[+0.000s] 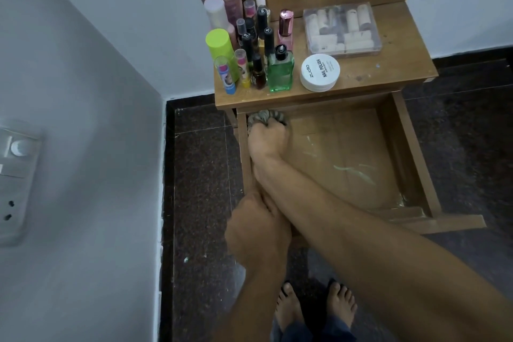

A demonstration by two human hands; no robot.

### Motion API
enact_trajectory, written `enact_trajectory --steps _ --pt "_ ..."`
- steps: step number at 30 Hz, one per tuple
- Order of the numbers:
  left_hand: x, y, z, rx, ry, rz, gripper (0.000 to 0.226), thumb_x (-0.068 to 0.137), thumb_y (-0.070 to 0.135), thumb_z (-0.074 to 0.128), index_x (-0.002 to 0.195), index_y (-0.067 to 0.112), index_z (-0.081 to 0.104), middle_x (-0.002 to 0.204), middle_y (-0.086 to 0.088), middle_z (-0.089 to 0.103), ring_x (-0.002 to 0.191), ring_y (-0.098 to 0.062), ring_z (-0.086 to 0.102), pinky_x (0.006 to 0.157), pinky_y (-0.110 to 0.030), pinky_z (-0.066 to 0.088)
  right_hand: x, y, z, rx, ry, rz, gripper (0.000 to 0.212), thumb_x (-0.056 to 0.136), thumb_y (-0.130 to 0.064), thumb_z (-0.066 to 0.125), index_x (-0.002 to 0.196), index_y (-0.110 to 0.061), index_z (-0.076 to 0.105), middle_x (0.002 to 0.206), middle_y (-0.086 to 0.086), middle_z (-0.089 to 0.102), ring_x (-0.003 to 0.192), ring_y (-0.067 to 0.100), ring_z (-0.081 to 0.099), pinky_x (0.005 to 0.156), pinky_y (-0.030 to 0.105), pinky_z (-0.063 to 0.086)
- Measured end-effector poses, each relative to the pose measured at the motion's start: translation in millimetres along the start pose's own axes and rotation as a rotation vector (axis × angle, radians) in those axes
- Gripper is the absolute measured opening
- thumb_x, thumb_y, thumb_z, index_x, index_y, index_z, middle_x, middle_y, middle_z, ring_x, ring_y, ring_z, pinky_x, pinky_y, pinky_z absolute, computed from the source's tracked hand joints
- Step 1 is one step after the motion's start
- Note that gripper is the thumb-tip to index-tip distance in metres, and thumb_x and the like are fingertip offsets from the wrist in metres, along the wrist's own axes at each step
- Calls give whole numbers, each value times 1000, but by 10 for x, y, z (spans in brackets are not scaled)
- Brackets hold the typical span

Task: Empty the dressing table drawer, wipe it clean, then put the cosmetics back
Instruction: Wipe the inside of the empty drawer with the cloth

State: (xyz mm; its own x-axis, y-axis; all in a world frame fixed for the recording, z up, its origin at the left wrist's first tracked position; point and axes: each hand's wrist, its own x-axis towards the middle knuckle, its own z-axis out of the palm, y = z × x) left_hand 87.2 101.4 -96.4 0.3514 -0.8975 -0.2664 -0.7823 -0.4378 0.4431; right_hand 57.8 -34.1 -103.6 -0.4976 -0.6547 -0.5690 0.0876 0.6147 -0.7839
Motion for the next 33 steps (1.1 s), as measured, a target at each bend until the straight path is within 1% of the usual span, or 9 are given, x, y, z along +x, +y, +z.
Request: enact_trajectory --steps 6,10,14,16,20,23,28,30,33 --pt "-4 10 -11 -54 30 -13 30 86 36 33 69 18 51 64 2 57 60 -23 57 63 -39 52 33 54 -84 -145 -97 -51 53 68 -31 38 103 -11 71 125 17 63 105 38 62 99 45 52" --pt "-2 10 -26 -81 39 -13 28 83 33 34 67 17 50 63 0 56 60 -26 55 59 -37 48 28 103 -245 -243 -235 -116 29 80 -30 46 90 -14 68 105 16 69 100 36 64 91 46 53" --pt "6 23 -32 -90 42 -20 23 91 24 47 72 16 58 68 -2 60 64 -27 56 61 -36 43 -4 64 -572 -248 -387 -104 24 94 -23 54 104 -14 74 99 6 75 96 24 69 88 33 54" --pt "11 16 -28 -79 47 -23 23 91 24 48 80 14 65 74 -4 65 68 -29 58 61 -35 40 5 109 -747 -214 -369 -64 20 96 -19 55 91 -18 74 89 1 74 90 24 71 85 33 56" --pt "6 5 -30 -104 89 -12 37 87 33 36 82 14 67 73 -3 64 67 -29 58 64 -37 47 -47 198 -911 -102 -186 -33 13 91 -34 53 90 -27 64 104 3 72 104 27 65 100 42 52" --pt "4 35 -39 -117 110 -9 34 84 32 33 72 15 60 64 3 52 61 -25 48 60 -36 41 -29 176 -780 -53 -164 -89 17 88 -44 54 89 -31 66 106 1 72 104 23 65 100 42 52" --pt "-12 32 -23 -88 117 10 28 84 32 31 70 21 53 65 4 49 63 -25 47 61 -35 35 191 231 -332 -47 -207 -209 56 75 -60 48 113 -26 71 112 5 70 104 23 66 100 43 53" --pt "-5 18 -16 -93 122 11 31 84 33 29 69 21 54 66 2 54 65 -26 51 62 -35 36 276 352 -217 -52 -234 -215 60 74 -61 46 118 -27 70 118 6 66 107 23 65 103 43 51" --pt "-2 14 -6 -119 134 14 36 84 31 30 66 17 57 65 -1 59 63 -26 56 62 -38 45 268 343 -261 -66 -272 -222 43 87 -45 55 123 -26 70 116 4 71 108 22 67 100 43 54"
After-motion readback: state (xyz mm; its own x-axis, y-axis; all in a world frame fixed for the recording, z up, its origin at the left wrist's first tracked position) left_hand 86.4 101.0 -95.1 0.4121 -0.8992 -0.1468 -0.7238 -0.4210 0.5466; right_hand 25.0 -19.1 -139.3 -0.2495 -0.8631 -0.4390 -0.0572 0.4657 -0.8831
